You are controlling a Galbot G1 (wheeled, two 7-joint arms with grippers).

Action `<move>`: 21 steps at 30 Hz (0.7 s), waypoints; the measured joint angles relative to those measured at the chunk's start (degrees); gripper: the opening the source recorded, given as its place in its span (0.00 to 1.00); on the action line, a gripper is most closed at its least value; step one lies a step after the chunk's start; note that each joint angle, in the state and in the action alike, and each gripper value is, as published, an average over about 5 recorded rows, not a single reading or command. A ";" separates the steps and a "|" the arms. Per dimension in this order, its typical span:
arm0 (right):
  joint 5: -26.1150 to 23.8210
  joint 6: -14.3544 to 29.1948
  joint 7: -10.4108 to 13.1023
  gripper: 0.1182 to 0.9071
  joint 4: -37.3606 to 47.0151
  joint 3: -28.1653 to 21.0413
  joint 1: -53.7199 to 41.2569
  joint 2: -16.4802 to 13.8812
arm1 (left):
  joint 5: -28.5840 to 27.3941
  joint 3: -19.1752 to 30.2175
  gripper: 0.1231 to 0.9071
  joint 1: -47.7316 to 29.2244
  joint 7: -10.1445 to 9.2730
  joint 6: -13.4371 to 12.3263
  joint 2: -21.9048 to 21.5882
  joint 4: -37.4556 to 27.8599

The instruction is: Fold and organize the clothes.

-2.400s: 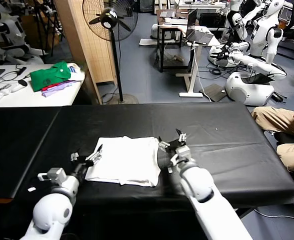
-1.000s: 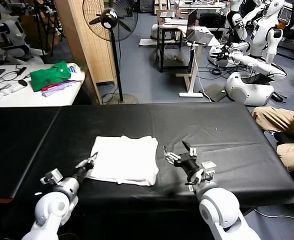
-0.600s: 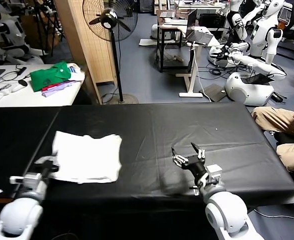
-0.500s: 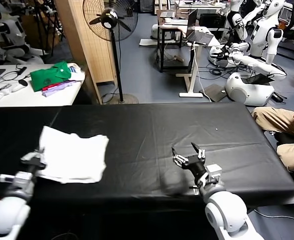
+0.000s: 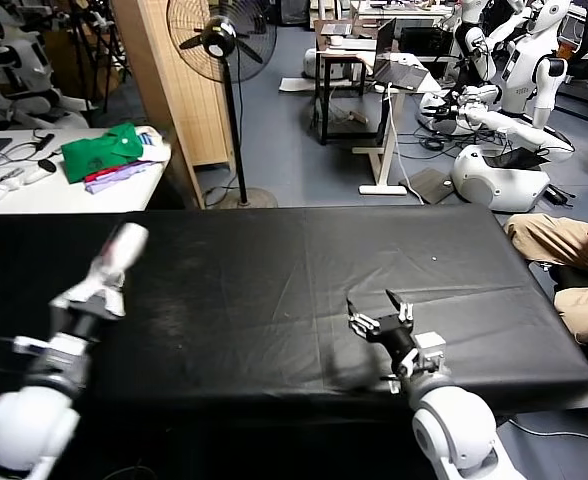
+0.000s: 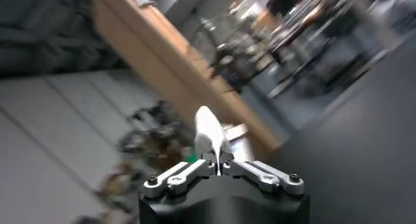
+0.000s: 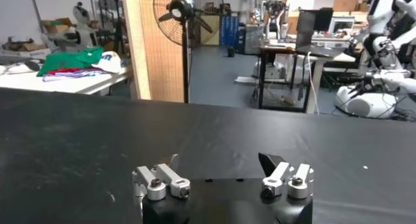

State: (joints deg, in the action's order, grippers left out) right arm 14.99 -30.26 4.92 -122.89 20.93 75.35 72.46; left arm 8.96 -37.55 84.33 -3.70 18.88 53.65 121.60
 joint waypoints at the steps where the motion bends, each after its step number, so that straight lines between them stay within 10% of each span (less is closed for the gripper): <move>1: 0.18 -0.03 -0.10 0.86 -0.11 0.17 0.19 -0.16 | 1.09 2.31 0.02 -0.62 0.24 0.50 1.14 0.06; 6: 3.53 -1.20 -0.60 0.86 0.16 -0.36 -0.22 -1.21 | 1.79 12.75 0.08 -2.12 3.42 -0.68 6.67 0.07; 14: 16.52 -6.65 -0.54 0.86 4.50 -5.57 -5.66 -1.56 | 1.65 17.48 0.58 -0.61 14.21 -12.99 8.56 3.46; 21: 27.64 -8.46 4.16 0.86 12.45 -13.62 -13.85 2.82 | 3.97 14.78 0.86 0.70 15.26 -18.42 7.21 7.11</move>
State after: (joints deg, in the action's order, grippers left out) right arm 42.63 -38.72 9.08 -110.43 7.31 61.50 75.28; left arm 12.94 -22.77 85.03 11.57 0.47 60.86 128.70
